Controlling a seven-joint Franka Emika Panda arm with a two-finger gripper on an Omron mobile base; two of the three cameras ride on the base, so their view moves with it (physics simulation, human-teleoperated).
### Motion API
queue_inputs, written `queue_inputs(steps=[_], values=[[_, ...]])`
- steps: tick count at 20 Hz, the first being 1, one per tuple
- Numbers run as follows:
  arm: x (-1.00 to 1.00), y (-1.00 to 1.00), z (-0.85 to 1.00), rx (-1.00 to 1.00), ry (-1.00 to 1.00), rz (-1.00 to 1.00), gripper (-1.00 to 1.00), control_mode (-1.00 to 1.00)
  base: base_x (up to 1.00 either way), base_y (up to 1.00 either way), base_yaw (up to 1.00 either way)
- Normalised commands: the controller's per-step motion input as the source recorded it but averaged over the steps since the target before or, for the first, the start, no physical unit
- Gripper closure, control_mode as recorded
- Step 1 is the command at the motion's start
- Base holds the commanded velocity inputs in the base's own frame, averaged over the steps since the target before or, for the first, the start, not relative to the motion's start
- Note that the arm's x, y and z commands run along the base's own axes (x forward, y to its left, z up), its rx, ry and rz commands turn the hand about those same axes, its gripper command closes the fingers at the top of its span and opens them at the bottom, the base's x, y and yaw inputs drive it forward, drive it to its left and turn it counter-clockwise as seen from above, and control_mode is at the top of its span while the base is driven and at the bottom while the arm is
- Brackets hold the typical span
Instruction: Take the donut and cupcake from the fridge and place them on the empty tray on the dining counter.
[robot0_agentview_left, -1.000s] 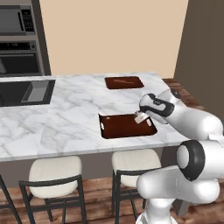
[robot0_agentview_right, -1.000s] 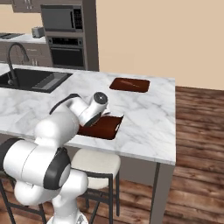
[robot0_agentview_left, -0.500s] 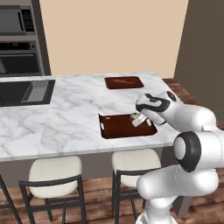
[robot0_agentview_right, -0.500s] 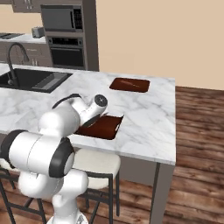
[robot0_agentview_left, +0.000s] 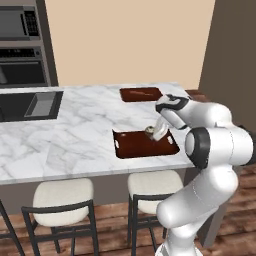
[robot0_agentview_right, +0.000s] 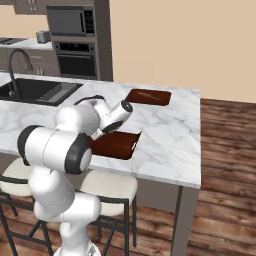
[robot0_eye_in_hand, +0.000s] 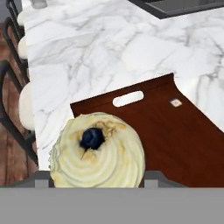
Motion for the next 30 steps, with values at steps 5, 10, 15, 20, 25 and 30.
queue_inputs(steps=[5, 10, 15, 20, 25, 30], values=[[0.09, 0.12, -0.07, 0.0, -0.02, 0.07, 1.0, -1.0, 0.0, 0.0, 0.0], [0.0, 0.15, -0.22, 0.0, -0.04, 0.0, 1.0, -1.0, 0.0, 0.0, 0.0], [0.0, 0.3, -0.25, 0.0, 0.0, 0.0, 1.0, -1.0, 0.0, 0.0, 0.0], [0.11, 0.17, -0.05, 0.0, 0.0, 0.0, 1.0, -1.0, 0.0, 0.0, 0.0], [0.3, 0.0, -0.04, 0.0, 0.0, 0.0, 1.0, -1.0, 0.0, 0.0, 0.0], [0.26, 0.0, -0.14, 0.0, -0.02, 0.0, 1.0, -1.0, 0.0, 0.0, 0.0]])
